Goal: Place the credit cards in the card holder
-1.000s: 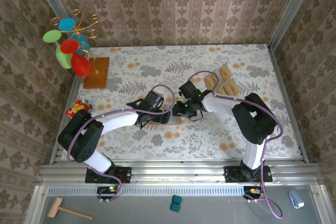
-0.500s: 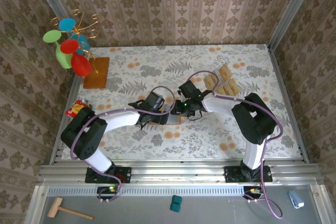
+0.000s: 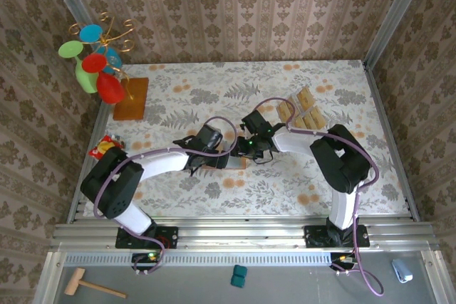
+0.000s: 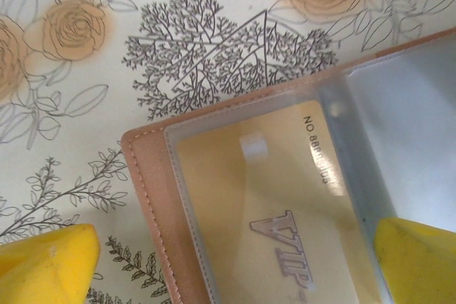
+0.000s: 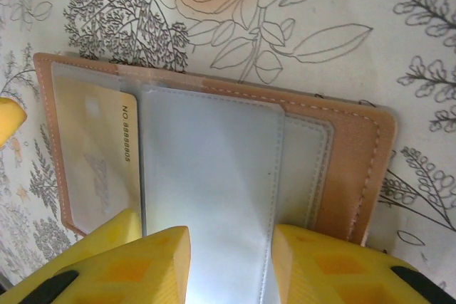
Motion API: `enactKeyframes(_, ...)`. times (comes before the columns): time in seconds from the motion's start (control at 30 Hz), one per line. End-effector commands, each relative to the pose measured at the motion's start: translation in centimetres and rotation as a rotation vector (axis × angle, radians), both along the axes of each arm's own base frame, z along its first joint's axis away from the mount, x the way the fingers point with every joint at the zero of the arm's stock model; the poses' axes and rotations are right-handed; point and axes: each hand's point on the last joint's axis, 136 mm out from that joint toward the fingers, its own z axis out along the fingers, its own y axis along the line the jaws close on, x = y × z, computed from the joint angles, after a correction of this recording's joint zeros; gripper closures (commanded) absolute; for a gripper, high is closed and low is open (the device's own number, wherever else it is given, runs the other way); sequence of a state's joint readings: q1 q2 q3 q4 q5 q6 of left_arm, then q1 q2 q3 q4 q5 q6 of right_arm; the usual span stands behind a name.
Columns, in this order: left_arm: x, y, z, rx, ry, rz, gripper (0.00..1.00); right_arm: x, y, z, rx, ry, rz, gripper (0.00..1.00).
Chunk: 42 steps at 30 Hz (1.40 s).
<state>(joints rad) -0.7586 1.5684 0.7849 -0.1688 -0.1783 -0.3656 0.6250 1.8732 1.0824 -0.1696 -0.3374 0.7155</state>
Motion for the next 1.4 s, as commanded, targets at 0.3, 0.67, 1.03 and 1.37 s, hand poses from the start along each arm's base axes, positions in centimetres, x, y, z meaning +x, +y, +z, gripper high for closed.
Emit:
enactKeyframes(0.3, -0.4, -1.4, 1.2, -0.075, -0.021, -0.042, 0.00, -0.2, 0.3, -1.2, 0.014, 0.045, -0.007, 0.61)
enactKeyframes(0.67, -0.9, -1.8, -0.3, -0.083, -0.026, -0.057, 0.00, -0.3, 0.2, -1.2, 0.016, 0.046, -0.015, 0.59)
enactKeyframes(1.03, -1.2, -0.7, 0.7, -0.092, -0.053, -0.015, 0.00, 0.8, -0.4, 1.8, 0.031, -0.008, -0.034, 0.56)
enactKeyframes(1.37, -0.9, 0.1, 2.0, -0.081, -0.088, -0.005, 0.00, 1.9, -0.5, 2.9, 0.019, -0.032, -0.025, 0.60)
